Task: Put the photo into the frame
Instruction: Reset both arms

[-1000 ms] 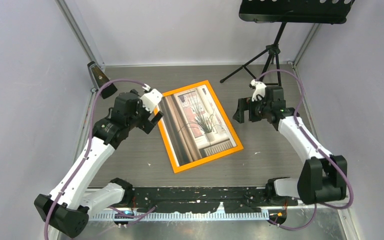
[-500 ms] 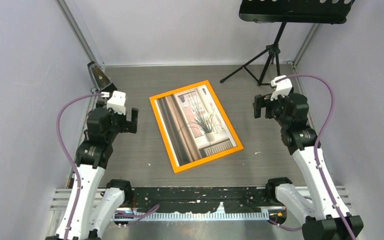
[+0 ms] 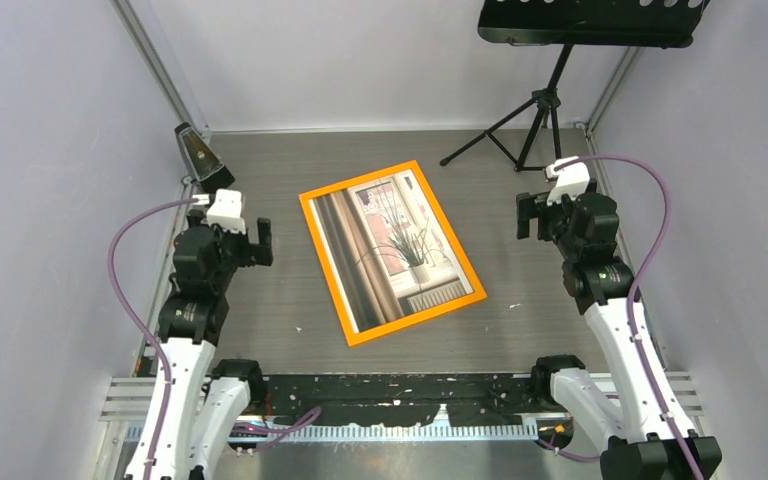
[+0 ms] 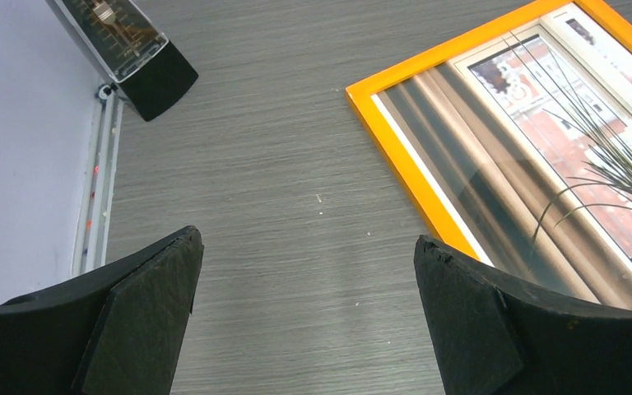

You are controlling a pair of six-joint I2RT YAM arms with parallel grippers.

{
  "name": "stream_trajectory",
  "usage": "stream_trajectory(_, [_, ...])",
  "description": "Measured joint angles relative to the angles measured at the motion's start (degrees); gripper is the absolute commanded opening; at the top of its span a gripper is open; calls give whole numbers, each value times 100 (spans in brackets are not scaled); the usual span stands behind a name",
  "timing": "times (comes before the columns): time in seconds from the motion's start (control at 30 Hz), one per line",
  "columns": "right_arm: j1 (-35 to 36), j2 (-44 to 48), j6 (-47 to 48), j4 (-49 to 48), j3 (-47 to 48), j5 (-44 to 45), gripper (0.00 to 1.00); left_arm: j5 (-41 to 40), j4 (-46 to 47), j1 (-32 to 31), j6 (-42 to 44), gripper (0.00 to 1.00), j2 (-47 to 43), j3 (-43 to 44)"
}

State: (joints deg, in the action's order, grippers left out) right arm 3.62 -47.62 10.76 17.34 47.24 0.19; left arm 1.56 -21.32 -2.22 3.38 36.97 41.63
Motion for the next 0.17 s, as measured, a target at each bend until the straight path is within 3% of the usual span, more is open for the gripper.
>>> stream_trajectory(0.17, [-9,0,28,-20,-35,2,95,24,129,11,2,100,-2,-74])
